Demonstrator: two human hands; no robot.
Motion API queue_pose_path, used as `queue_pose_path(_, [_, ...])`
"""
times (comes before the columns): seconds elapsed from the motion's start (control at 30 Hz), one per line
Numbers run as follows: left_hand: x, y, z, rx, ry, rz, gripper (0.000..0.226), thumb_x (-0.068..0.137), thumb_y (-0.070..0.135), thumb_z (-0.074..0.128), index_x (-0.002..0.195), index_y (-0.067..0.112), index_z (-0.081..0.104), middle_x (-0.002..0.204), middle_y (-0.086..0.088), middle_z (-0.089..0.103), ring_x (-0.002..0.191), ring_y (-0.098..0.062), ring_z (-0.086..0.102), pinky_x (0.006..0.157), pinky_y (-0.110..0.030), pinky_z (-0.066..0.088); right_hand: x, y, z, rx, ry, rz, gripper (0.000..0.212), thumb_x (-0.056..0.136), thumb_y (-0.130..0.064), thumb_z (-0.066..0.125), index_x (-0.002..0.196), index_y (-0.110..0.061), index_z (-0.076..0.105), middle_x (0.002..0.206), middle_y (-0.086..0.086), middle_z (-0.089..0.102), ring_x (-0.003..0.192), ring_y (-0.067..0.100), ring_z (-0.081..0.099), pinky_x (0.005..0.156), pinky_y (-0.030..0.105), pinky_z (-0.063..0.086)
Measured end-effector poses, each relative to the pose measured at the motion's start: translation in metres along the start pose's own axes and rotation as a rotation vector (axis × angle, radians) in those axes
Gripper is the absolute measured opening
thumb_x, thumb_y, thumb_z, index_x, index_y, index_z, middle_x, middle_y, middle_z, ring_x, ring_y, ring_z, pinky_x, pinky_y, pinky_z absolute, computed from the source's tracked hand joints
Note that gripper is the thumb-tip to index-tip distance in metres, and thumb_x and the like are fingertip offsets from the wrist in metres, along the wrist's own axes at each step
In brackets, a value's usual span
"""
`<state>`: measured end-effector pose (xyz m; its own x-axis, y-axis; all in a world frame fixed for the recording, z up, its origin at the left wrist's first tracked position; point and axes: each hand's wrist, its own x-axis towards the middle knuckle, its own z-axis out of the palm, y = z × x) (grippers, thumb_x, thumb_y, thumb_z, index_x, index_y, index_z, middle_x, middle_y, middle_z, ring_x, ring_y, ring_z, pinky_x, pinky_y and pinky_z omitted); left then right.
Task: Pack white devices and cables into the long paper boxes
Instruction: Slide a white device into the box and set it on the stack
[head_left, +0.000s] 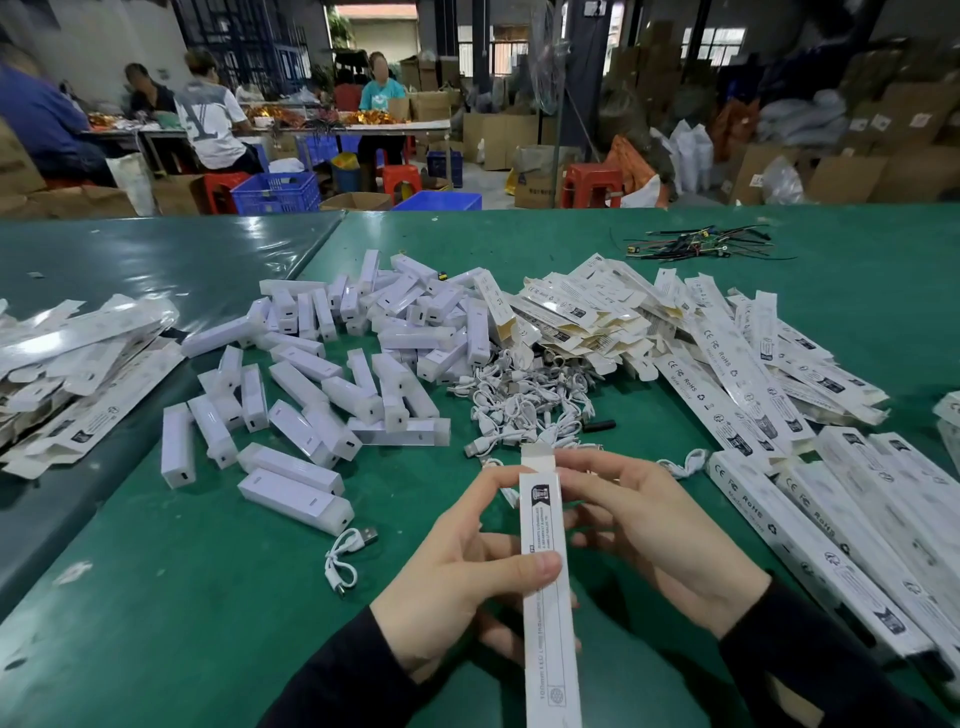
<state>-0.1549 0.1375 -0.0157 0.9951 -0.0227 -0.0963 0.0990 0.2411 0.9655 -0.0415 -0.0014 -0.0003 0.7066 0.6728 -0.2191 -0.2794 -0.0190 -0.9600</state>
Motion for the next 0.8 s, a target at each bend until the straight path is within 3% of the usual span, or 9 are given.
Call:
queue_pose_path(0.07, [0.0005,-0.0012,0.0006,0.033,0.015,-0.007,0.043,0.078,0.017,0.07,0.109,0.041,0.053,0.085,-0.019,0.07,0.071,-0.037,0.069,0.048,-0.034,0.056,-0.0006,-0.0011,0.0011,0.003,0.0,-0.007,0.025,0.085,-0.018,0.068,0.109,-0.01,0.072,0.088,0.01,0.075,0.06,0.012,0.063,0.055,0.021,0.051])
queue_pose_path(0.23, [0.0005,-0.0034,0.0034,0.064,0.031,-0.006,0.045,0.077,0.019,0.07,0.107,0.046,0.051,0.083,-0.017,0.068,0.072,-0.038,0.065,0.048,-0.036,0.054,-0.0038,-0.004,0.0023,-0.039,0.007,-0.016,0.034,0.071,-0.045,0.071,0.091,-0.019,0.078,0.089,0.006,0.076,0.068,0.015,0.065,0.056,0.022,0.05])
queue_pose_path(0.4, [0.0005,-0.0034,0.0049,0.067,0.023,0.002,0.044,0.076,0.019,0.071,0.103,0.046,0.048,0.079,-0.017,0.065,0.061,-0.031,0.063,0.041,-0.03,0.051,-0.0032,-0.003,-0.0008,-0.101,0.029,-0.012,0.015,0.078,-0.03,0.072,0.087,-0.02,0.078,0.079,0.003,0.074,0.065,0.012,0.065,0.053,0.019,0.048])
queue_pose_path(0.8, [0.0006,-0.003,0.0027,0.048,0.003,0.013,0.045,0.075,0.021,0.072,0.103,0.044,0.046,0.078,-0.017,0.067,0.051,-0.027,0.061,0.035,-0.022,0.044,-0.001,-0.001,-0.0032,-0.092,-0.004,-0.007,0.015,0.083,-0.022,0.067,0.087,-0.017,0.08,0.074,0.003,0.072,0.063,0.012,0.062,0.055,0.021,0.049])
